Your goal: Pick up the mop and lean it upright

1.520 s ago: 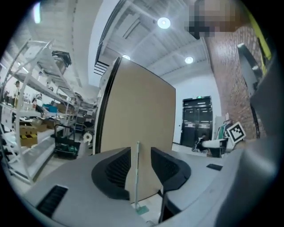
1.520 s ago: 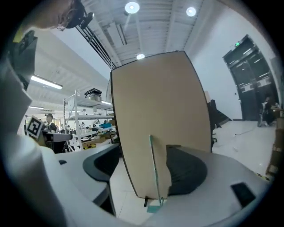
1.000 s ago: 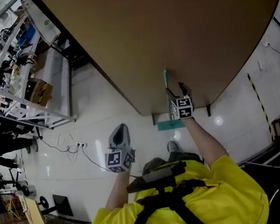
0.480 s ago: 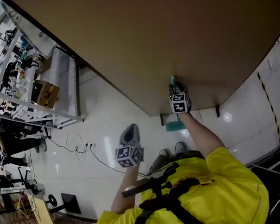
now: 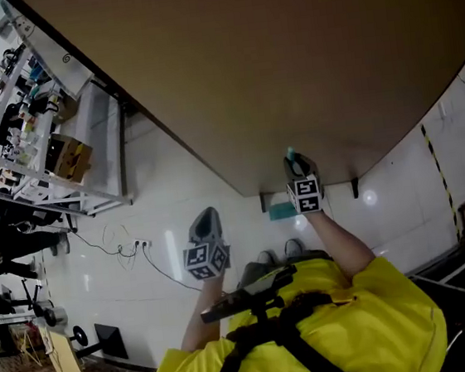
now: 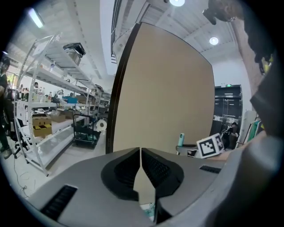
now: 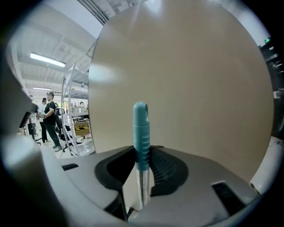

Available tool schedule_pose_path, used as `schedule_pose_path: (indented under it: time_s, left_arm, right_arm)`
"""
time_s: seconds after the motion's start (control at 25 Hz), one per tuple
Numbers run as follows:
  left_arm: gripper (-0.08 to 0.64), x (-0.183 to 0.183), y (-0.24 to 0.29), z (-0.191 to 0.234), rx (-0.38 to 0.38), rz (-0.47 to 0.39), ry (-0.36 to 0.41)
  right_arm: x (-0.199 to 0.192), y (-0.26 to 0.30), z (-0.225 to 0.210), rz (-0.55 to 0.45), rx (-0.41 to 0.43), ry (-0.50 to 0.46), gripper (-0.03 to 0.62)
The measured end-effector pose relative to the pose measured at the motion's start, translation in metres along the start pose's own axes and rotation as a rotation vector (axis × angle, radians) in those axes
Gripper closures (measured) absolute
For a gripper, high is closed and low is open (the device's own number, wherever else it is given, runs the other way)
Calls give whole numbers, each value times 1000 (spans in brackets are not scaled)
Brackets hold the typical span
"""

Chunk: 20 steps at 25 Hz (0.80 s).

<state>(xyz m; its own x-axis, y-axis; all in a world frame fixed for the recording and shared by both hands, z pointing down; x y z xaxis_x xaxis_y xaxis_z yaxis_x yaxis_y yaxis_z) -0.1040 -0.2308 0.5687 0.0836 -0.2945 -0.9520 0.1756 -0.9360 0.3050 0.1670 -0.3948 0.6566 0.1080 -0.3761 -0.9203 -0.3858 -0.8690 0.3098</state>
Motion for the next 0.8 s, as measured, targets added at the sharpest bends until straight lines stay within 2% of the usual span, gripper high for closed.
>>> schedule_pose_path:
  time_s: [0.16, 0.36, 0.48, 0.64, 0.8]
  left_arm:
    - [549, 19, 7, 0, -25, -65, 3]
    - [549, 49, 3, 6, -11, -108, 33]
    - [549, 77, -4, 9, -5, -186, 40]
    - [549, 100, -1, 3, -10, -245, 66]
    - [551, 99, 10, 3, -15, -263, 52]
  right_arm:
    - [45, -74, 20, -74, 90, -34, 480]
    - [143, -150, 41, -216, 217, -87, 480]
    - [187, -181, 49, -277, 274, -100, 482]
    - [207, -199, 53, -325, 290, -97, 482]
    - [201, -190, 52, -307, 282, -83, 485]
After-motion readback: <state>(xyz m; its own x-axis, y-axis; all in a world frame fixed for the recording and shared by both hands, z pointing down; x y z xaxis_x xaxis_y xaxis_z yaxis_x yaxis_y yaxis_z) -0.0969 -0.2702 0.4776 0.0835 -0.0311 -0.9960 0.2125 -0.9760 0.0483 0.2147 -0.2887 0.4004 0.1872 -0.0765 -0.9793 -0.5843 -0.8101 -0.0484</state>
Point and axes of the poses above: the fingertips, and each gripper's own axes: y forward along the fingers, z to its left, x out of its top, the point moved 6 cm from there along -y, backward along the fingers, and after that the axes turned 11 degrees about y, right-handed, at the moved point
